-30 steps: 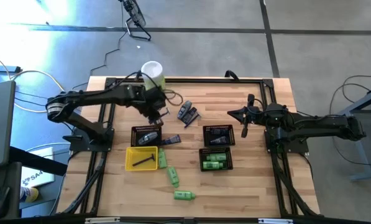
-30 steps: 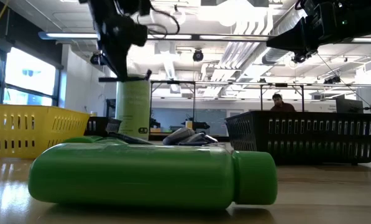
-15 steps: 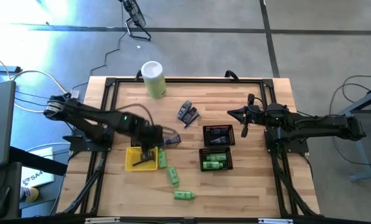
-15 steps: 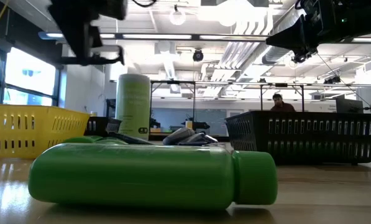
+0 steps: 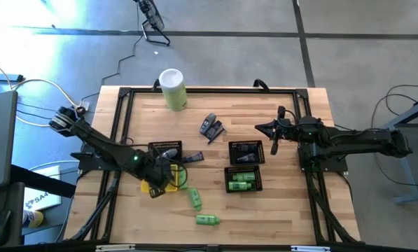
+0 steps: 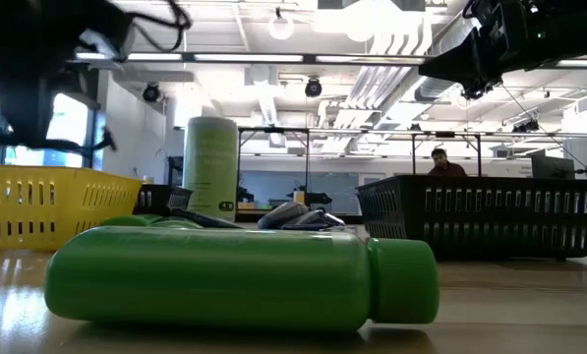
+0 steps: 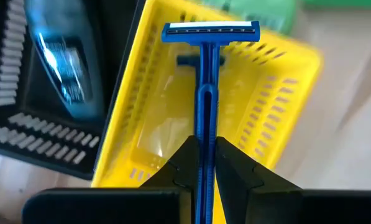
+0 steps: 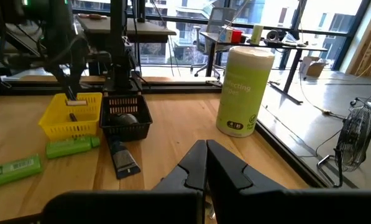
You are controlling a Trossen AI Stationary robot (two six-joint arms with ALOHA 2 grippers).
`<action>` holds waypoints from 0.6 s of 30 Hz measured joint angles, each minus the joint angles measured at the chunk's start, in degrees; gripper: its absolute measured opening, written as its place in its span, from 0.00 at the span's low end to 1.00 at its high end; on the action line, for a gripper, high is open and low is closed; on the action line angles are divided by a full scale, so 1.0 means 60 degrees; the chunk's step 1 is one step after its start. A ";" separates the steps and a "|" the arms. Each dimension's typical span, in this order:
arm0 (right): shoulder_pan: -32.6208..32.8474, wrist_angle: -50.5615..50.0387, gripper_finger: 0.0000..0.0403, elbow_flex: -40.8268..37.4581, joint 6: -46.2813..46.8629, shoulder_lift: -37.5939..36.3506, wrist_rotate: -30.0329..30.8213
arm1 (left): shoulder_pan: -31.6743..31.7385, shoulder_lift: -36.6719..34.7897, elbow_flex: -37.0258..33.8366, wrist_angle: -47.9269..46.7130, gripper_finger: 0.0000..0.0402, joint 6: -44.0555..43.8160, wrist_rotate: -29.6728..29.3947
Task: Pick & Place Travel size toiletries
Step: Put the bottom blue razor into the yellow bin
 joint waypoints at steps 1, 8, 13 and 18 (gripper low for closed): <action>0.0000 0.0019 0.01 0.0000 -0.0001 0.0027 0.0000 | -0.0076 0.0000 -0.0150 0.0101 0.08 -0.0174 0.0004; 0.0000 0.0074 0.01 0.0000 -0.0021 0.0101 0.0000 | -0.0333 0.0000 -0.0716 0.0763 0.08 -0.0516 0.0241; 0.0000 0.0074 0.01 0.0000 -0.0026 0.0102 0.0000 | -0.0309 0.0000 -0.0745 0.0867 0.10 -0.0509 0.0241; 0.0000 0.0070 0.01 0.0000 -0.0026 0.0105 0.0000 | -0.0312 0.0000 -0.0745 0.1136 0.13 -0.0551 0.0251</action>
